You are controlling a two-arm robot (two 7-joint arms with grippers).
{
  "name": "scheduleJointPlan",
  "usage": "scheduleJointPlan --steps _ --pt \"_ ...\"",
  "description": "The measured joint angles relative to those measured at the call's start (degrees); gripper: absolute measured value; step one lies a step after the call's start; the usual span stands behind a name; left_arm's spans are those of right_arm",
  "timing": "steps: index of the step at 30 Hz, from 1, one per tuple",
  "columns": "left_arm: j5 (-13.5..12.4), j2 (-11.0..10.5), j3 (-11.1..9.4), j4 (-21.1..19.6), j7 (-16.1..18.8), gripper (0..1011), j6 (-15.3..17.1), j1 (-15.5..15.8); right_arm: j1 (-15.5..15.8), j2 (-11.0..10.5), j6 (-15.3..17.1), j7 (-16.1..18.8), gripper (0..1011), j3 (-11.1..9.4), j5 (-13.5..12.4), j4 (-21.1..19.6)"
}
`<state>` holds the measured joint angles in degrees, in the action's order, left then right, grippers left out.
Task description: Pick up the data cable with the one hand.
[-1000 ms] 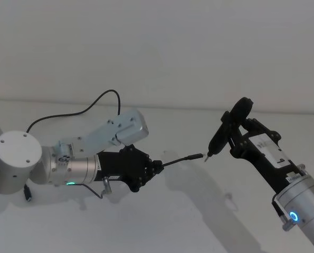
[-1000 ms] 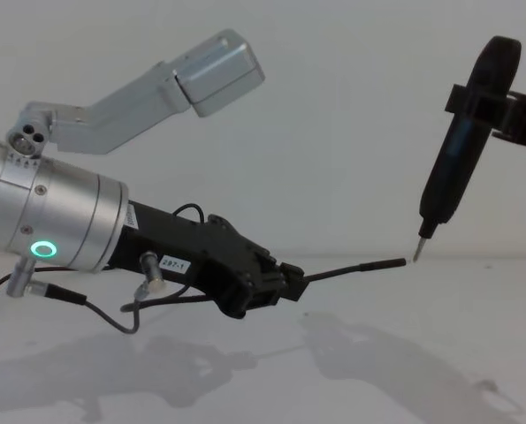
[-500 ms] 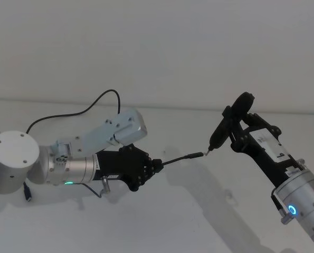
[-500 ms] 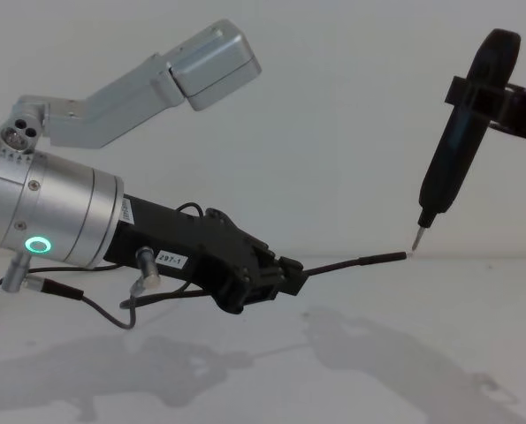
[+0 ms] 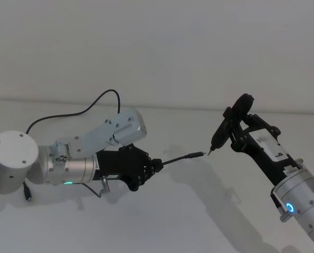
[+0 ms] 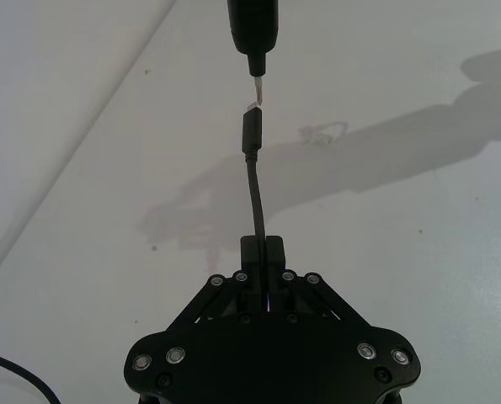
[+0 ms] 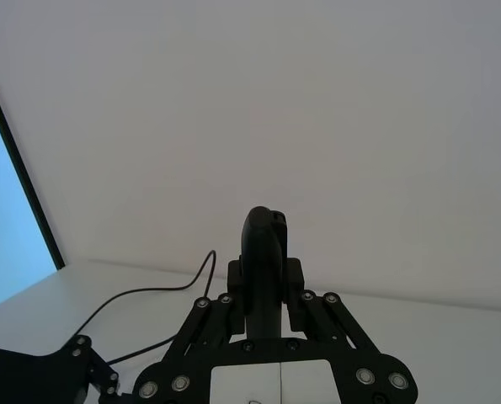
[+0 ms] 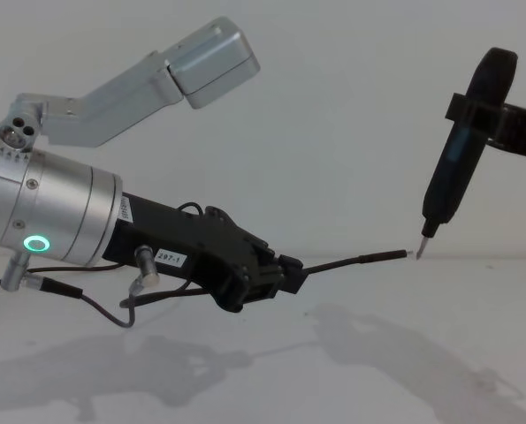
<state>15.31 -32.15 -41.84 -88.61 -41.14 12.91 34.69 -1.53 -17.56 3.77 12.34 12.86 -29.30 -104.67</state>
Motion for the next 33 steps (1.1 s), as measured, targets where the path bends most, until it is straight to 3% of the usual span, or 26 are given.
scheduleJointPlan --steps 33 --pt "0.0 -0.08 0.02 -0.1 0.0 49 -0.09 -0.02 -1.98 -0.85 -0.01 1.71 268 1.0 -1.44 1.7"
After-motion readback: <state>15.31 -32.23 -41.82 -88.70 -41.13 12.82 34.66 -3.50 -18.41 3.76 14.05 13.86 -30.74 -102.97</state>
